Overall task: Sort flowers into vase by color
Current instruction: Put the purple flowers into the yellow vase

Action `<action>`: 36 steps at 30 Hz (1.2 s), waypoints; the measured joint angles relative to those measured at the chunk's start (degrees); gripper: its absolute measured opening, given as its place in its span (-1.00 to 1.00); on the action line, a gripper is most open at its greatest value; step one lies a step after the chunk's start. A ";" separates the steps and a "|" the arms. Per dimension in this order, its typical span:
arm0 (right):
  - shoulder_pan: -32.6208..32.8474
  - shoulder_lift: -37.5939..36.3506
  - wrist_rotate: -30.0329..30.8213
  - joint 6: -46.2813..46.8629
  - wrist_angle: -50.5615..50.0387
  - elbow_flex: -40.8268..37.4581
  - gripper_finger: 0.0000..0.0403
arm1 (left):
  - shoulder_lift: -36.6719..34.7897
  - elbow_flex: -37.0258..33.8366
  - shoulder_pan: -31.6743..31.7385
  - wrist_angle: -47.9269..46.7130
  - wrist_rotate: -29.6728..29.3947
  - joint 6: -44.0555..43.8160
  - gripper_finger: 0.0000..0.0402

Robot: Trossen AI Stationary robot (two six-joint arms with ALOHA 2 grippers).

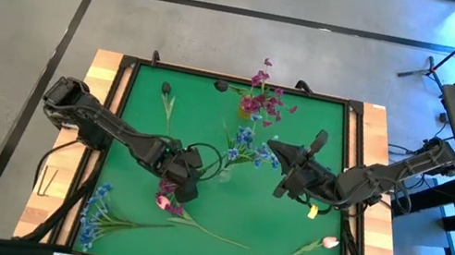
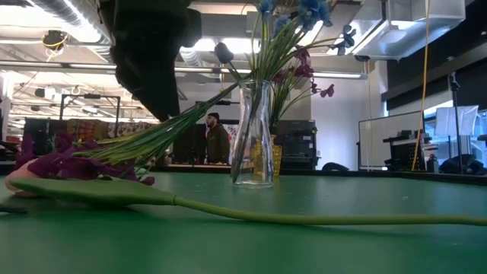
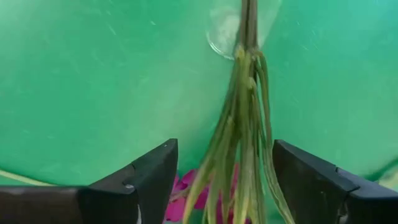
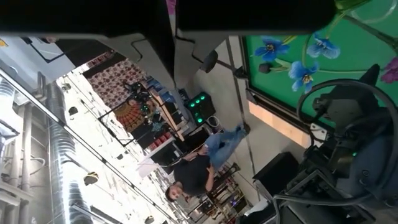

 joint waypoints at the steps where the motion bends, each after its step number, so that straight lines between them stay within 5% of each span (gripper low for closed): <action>1: 0.00 0.00 0.00 0.02 -0.14 0.00 -1.00 | 0.00 -0.29 -0.04 0.53 0.21 -0.11 0.28; 24: 0.00 0.02 -0.02 1.30 -1.92 0.02 -1.00 | 4.71 -0.42 -0.11 0.75 1.53 -1.14 0.27; 29: 0.00 0.02 -0.02 1.31 -1.99 0.02 -1.00 | 4.59 -0.42 -0.11 0.93 1.97 -1.21 0.04; 36: 0.00 0.02 -0.02 1.31 -2.10 0.02 -1.00 | 4.59 -0.42 -0.11 1.17 2.62 -1.46 -0.52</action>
